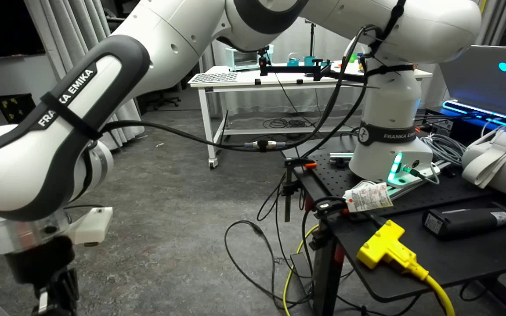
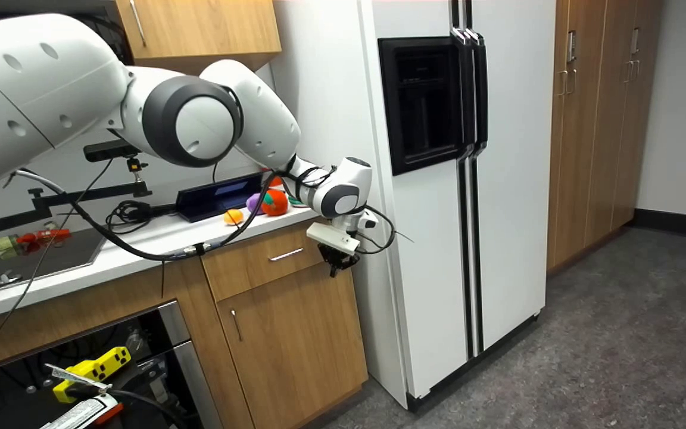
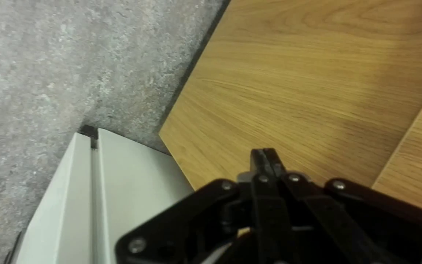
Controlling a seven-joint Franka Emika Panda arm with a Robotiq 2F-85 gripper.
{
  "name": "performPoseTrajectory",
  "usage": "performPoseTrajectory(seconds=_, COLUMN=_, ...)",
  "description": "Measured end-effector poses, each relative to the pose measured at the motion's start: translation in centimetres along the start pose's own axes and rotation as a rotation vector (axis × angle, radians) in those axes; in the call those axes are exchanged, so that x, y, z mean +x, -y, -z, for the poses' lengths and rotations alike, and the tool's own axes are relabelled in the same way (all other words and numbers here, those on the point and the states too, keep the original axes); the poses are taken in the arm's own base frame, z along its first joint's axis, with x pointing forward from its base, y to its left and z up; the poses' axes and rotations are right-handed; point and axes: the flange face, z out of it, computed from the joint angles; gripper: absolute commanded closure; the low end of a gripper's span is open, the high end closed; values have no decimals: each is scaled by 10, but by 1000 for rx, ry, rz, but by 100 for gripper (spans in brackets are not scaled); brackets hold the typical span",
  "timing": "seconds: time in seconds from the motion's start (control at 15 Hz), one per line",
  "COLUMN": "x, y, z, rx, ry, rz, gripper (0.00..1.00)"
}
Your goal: Close the drawer
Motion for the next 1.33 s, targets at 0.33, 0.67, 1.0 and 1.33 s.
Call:
performPoseTrajectory(seconds=0.33, x=-33, y=-32, z=49, rx=-94, ry=51, rz=-29, gripper=100)
performPoseTrajectory(seconds=0.67, x=-75, y=-33, z=92, rx=-148, ry=98, rz=-45, gripper=100)
performPoseTrajectory(seconds=1.0, x=-116, y=-12, z=138, rx=-219, ry=77, rz=-13, gripper=100)
performPoseTrajectory(seconds=1.33, x=-167, y=25, z=180, rx=-266, ry=43, rz=17, gripper=100)
